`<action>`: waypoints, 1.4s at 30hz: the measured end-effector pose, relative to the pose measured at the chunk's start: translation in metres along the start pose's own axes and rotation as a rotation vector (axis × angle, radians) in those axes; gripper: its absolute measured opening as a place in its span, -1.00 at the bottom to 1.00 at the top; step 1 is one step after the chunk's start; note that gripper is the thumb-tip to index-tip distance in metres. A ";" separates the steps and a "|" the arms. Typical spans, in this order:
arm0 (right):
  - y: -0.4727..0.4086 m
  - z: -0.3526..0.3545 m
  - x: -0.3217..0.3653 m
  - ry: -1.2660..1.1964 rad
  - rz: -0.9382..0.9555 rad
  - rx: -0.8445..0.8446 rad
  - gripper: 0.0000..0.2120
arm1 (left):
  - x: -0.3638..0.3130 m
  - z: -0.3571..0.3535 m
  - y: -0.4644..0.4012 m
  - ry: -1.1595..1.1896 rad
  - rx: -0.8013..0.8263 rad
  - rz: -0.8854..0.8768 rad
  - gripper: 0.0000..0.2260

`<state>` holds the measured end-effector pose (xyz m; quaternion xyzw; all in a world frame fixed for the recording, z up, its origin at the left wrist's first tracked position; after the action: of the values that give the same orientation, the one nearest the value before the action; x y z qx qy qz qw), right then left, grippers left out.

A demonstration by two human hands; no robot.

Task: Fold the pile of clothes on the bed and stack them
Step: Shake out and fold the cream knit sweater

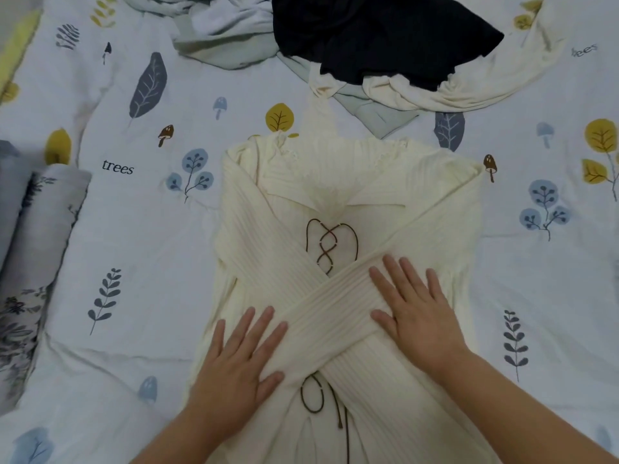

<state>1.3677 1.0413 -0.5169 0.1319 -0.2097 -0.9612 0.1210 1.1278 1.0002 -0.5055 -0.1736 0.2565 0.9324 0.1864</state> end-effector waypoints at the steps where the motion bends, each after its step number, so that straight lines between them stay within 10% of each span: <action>1: 0.001 -0.007 -0.005 -0.012 -0.019 0.016 -0.43 | 0.003 -0.001 -0.002 -0.009 0.024 0.011 -0.49; 9: 0.058 0.025 -0.024 -0.203 -0.036 -0.087 -0.26 | 0.004 0.036 0.017 -0.048 -0.121 -0.080 -0.66; 14: 0.134 0.011 -0.029 0.024 -0.033 -0.183 0.15 | 0.028 0.046 0.055 -0.227 -0.040 -0.149 -0.31; 27: 0.169 -0.019 0.000 0.222 0.317 -0.198 -0.16 | 0.011 0.019 0.071 -0.344 0.138 -0.558 -0.33; 35: 0.154 0.001 0.010 -0.080 0.301 -0.093 -0.29 | 0.013 0.035 0.066 -0.279 0.443 -0.337 -0.24; 42: 0.132 0.022 -0.022 -0.477 0.219 0.072 -0.61 | 0.023 0.079 0.039 0.783 0.432 0.026 -0.84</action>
<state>1.4048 0.9389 -0.4358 -0.1178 -0.2795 -0.9382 0.1665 1.0730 1.0174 -0.4346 -0.4675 0.4986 0.7237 0.0954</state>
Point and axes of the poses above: each hand's wrist, its own y-axis away from the middle knuckle, its own z-axis out of the back of the hand, x = y × z, the point moved 7 cm from there along -y, towards the middle knuckle, and after that the axes turned 15 degrees about y, right-handed, at the moved point
